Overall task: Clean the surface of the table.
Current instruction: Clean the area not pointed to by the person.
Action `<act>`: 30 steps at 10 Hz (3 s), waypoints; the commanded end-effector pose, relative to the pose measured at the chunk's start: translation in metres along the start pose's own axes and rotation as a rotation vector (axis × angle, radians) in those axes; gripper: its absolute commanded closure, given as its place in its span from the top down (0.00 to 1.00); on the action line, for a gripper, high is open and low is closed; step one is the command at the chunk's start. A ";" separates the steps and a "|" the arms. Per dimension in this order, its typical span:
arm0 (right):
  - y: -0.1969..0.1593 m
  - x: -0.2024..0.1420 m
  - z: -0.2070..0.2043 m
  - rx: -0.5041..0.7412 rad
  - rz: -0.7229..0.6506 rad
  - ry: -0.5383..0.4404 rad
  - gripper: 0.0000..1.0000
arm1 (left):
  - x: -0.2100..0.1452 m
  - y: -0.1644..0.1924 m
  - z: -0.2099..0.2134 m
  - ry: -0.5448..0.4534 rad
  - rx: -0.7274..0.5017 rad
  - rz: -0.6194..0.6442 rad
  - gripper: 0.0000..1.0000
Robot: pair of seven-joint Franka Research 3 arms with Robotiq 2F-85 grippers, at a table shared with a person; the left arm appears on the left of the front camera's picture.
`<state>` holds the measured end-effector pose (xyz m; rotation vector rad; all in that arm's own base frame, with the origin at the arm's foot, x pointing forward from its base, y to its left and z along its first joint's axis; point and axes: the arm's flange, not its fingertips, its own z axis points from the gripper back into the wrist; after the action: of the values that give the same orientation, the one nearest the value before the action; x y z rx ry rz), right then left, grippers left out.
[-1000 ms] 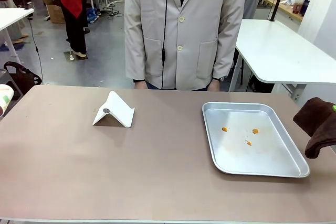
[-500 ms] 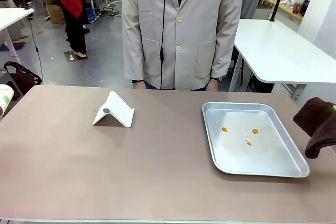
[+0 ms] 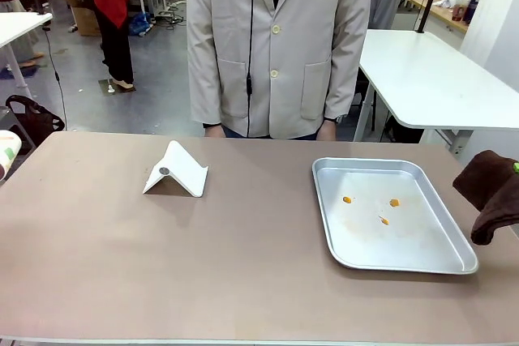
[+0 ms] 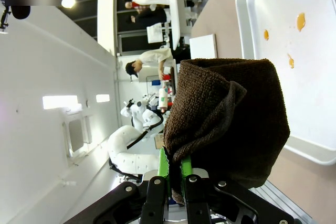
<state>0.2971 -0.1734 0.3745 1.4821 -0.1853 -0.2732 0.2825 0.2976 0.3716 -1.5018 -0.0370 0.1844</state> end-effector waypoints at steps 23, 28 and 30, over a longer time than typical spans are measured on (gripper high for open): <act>-0.098 0.087 -0.209 -0.804 0.308 0.064 0.10 | 0.001 -0.005 0.000 -0.015 -0.013 0.009 0.22; -0.093 0.069 -0.255 -0.778 0.361 0.183 0.10 | 0.001 -0.005 0.000 -0.015 -0.013 0.009 0.22; -0.091 0.063 -0.272 -0.766 0.381 0.228 0.10 | 0.001 -0.005 0.000 -0.015 -0.013 0.009 0.22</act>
<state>0.4341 0.0472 0.2761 0.6816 -0.2010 0.0723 0.2828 0.2980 0.3713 -1.5013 -0.0362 0.1851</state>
